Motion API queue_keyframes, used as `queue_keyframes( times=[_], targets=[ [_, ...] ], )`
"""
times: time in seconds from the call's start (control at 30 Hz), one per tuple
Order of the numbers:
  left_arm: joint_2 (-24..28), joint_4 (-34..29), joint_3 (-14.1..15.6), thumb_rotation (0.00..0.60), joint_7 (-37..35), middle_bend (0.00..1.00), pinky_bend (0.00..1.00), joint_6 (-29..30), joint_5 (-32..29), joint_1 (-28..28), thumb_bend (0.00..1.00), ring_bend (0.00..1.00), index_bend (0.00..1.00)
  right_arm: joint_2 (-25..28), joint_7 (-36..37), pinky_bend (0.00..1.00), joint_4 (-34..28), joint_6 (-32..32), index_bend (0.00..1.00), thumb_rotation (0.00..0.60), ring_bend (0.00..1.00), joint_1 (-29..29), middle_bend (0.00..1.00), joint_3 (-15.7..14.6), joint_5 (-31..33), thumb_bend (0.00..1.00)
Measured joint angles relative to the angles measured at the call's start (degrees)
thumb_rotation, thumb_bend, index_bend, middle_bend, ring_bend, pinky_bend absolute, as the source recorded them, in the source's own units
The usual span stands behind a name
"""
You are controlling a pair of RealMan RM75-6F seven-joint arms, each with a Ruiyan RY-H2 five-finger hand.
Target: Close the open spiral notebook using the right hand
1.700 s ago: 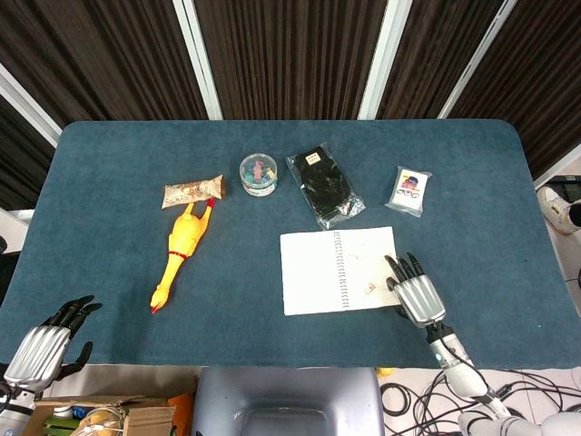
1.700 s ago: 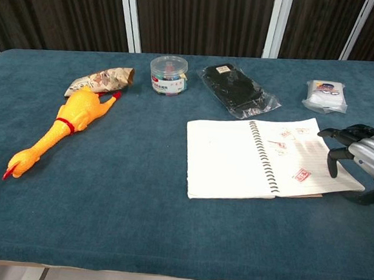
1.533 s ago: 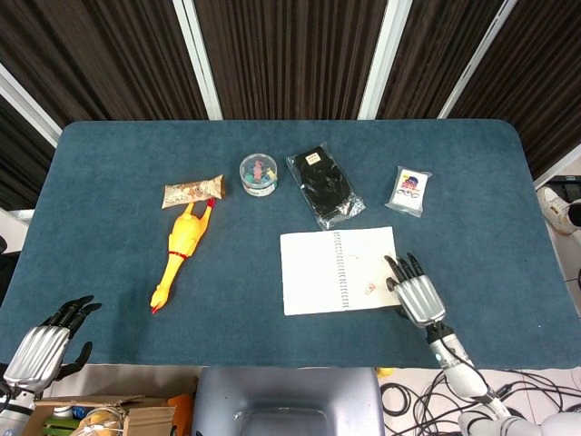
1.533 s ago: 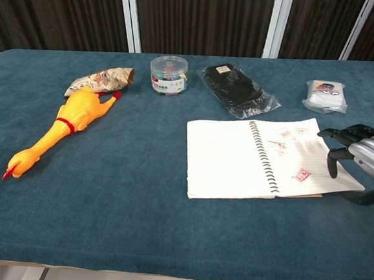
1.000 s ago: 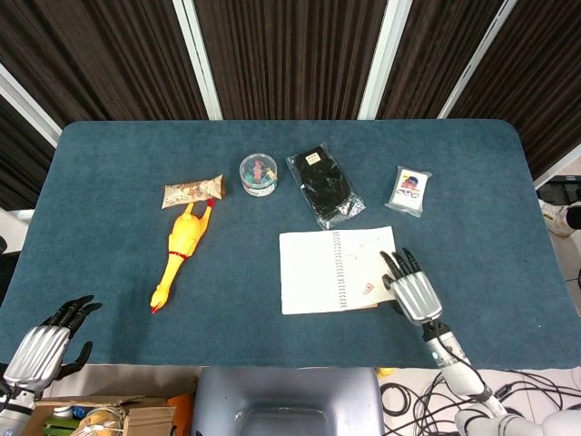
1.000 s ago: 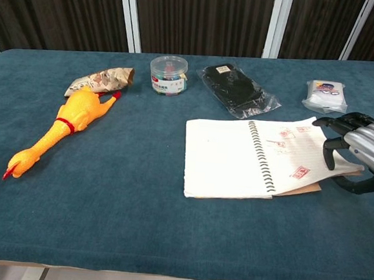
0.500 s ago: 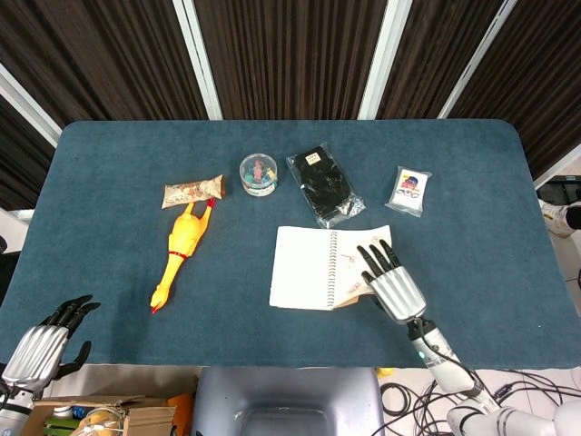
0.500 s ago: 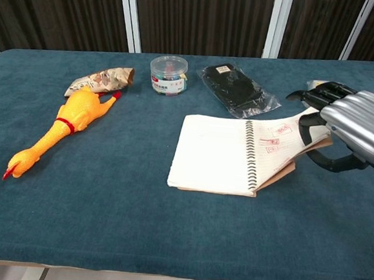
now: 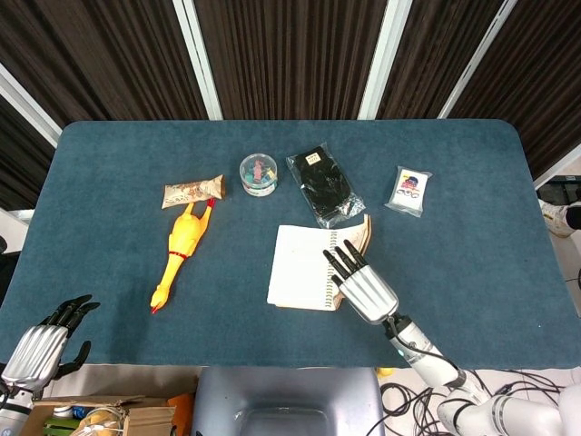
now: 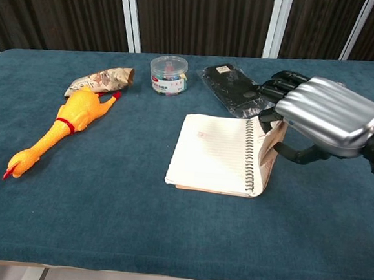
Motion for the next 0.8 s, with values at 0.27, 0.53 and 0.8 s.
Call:
queue_keyframes(
  times=[0.27,0.53,0.8],
  targets=[
    [-0.16,-0.11,0.19,0.600,0.80,0.12,0.36,-0.25,0.45,-0.15,0.50,0.12,0.20,-0.83,7.09,0.10,1.29,-4.09,0.64,0.600,0.10,3.22,0.11,-0.06,0.08,0.42],
    [-0.20,-0.23,0.26,0.600,1.13,0.12,0.36,-0.23,0.49,-0.12,0.50,0.12,0.20,-3.82,19.48,0.10,6.29,-6.42,0.61,0.600,0.10,7.20,0.11,-0.06,-0.68,0.42],
    [-0.22,-0.29,0.34,0.600,1.35,0.12,0.36,-0.16,0.64,-0.09,0.50,0.12,0.20,-8.71,28.00,0.10,14.34,-6.78,0.54,0.600,0.10,10.31,0.12,0.67,-0.79,0.42]
  ],
)
